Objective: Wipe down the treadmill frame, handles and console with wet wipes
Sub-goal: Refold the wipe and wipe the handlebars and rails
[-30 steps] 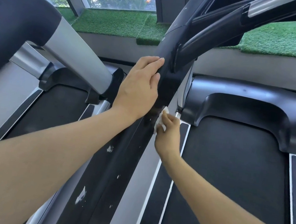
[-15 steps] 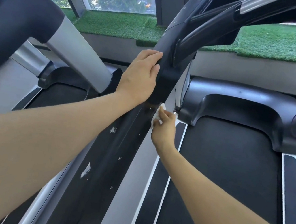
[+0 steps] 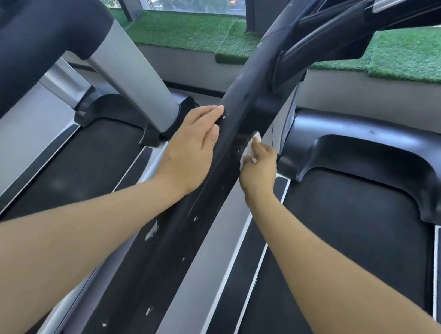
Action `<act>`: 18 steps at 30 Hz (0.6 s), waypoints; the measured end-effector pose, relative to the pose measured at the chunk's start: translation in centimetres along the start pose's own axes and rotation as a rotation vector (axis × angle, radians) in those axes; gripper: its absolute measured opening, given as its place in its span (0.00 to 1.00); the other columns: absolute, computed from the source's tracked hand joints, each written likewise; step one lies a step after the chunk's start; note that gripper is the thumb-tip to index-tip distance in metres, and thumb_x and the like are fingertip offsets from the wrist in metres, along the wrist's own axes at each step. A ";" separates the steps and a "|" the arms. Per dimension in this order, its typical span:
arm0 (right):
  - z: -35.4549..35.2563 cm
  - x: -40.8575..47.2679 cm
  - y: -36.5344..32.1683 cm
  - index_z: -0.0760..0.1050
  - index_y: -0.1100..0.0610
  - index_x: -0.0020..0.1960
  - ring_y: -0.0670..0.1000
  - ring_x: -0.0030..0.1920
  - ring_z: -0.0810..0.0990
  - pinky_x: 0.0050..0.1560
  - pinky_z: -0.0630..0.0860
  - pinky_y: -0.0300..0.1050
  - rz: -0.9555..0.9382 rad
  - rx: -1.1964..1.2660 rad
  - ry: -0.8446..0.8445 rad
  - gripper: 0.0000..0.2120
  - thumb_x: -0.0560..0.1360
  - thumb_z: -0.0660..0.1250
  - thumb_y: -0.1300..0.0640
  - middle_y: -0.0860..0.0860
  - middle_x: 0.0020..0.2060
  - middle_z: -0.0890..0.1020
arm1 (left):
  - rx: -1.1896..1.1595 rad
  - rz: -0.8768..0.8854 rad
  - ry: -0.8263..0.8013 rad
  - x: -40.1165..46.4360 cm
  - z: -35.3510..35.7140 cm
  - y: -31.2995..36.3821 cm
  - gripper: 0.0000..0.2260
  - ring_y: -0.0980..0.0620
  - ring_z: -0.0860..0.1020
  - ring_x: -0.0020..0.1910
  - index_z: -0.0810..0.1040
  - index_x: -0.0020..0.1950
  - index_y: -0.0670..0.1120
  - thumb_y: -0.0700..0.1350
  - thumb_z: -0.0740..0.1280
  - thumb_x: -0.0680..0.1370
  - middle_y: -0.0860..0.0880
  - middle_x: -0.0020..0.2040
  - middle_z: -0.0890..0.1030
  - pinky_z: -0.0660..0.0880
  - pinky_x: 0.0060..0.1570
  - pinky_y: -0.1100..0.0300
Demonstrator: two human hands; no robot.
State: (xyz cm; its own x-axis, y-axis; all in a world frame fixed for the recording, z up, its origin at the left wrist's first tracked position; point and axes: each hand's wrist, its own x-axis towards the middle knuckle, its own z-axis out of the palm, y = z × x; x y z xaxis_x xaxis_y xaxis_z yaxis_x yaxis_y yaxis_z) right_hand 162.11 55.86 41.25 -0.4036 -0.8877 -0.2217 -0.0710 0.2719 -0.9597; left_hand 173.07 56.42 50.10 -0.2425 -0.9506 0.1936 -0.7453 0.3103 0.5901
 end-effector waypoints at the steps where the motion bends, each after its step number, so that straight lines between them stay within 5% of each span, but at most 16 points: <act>1: -0.1 0.1 -0.6 0.69 0.58 0.62 0.47 0.47 0.74 0.39 0.68 0.24 -0.017 -0.004 0.016 0.11 0.82 0.56 0.59 0.52 0.51 0.74 | -0.003 -0.002 -0.003 0.0 0.0 0.0 0.17 0.69 0.63 0.59 0.67 0.72 0.43 0.41 0.54 0.83 0.54 0.66 0.69 0.55 0.56 0.84; 4: 0.3 -2.6 -0.3 0.70 0.62 0.66 0.51 0.61 0.70 0.48 0.59 0.16 -0.210 -0.041 -0.006 0.16 0.78 0.58 0.67 0.57 0.63 0.72 | 0.007 0.002 -0.003 0.0 -0.1 0.0 0.17 0.69 0.63 0.60 0.67 0.72 0.44 0.41 0.54 0.83 0.54 0.67 0.69 0.55 0.57 0.84; 7: 0.4 -4.6 0.1 0.71 0.62 0.65 0.42 0.57 0.71 0.49 0.61 0.17 -0.326 -0.025 0.034 0.15 0.79 0.59 0.66 0.54 0.61 0.74 | 0.017 0.001 -0.002 0.0 0.0 -0.1 0.17 0.69 0.63 0.59 0.67 0.72 0.44 0.41 0.54 0.83 0.53 0.67 0.69 0.56 0.56 0.84; 9: -0.1 -2.6 -0.7 0.70 0.62 0.64 0.34 0.46 0.74 0.42 0.66 0.19 -0.283 -0.083 0.067 0.13 0.81 0.58 0.62 0.46 0.51 0.75 | 0.007 -0.009 0.000 0.0 0.0 0.0 0.17 0.69 0.64 0.59 0.67 0.72 0.44 0.41 0.55 0.83 0.55 0.66 0.69 0.57 0.55 0.84; 12: -0.8 -0.1 -1.8 0.69 0.64 0.64 0.41 0.42 0.74 0.35 0.68 0.22 -0.200 -0.163 0.091 0.13 0.81 0.57 0.59 0.50 0.46 0.74 | 0.001 -0.010 0.006 -0.1 -0.1 0.1 0.17 0.70 0.63 0.58 0.68 0.72 0.44 0.41 0.55 0.83 0.57 0.64 0.68 0.56 0.55 0.84; 15: 0.1 -2.5 -1.5 0.71 0.62 0.64 0.51 0.58 0.72 0.47 0.61 0.17 -0.229 -0.037 0.031 0.14 0.79 0.59 0.65 0.57 0.60 0.74 | -0.007 -0.007 0.006 0.0 0.0 0.0 0.17 0.70 0.63 0.59 0.68 0.72 0.44 0.41 0.55 0.83 0.55 0.66 0.69 0.56 0.55 0.84; 18: 0.3 -5.1 -0.7 0.72 0.62 0.64 0.50 0.60 0.70 0.52 0.60 0.18 -0.333 -0.014 0.022 0.15 0.78 0.59 0.66 0.55 0.62 0.73 | -0.012 -0.012 0.008 0.0 0.0 0.0 0.17 0.69 0.64 0.59 0.68 0.72 0.45 0.41 0.55 0.83 0.54 0.67 0.70 0.57 0.55 0.84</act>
State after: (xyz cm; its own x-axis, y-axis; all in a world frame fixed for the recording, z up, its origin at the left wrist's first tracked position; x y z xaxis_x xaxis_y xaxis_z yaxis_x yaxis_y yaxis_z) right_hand 164.54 60.11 42.99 -0.3758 -0.9204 0.1079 -0.2148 -0.0268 -0.9763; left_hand 173.05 56.43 50.15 -0.2292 -0.9541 0.1927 -0.7404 0.2994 0.6019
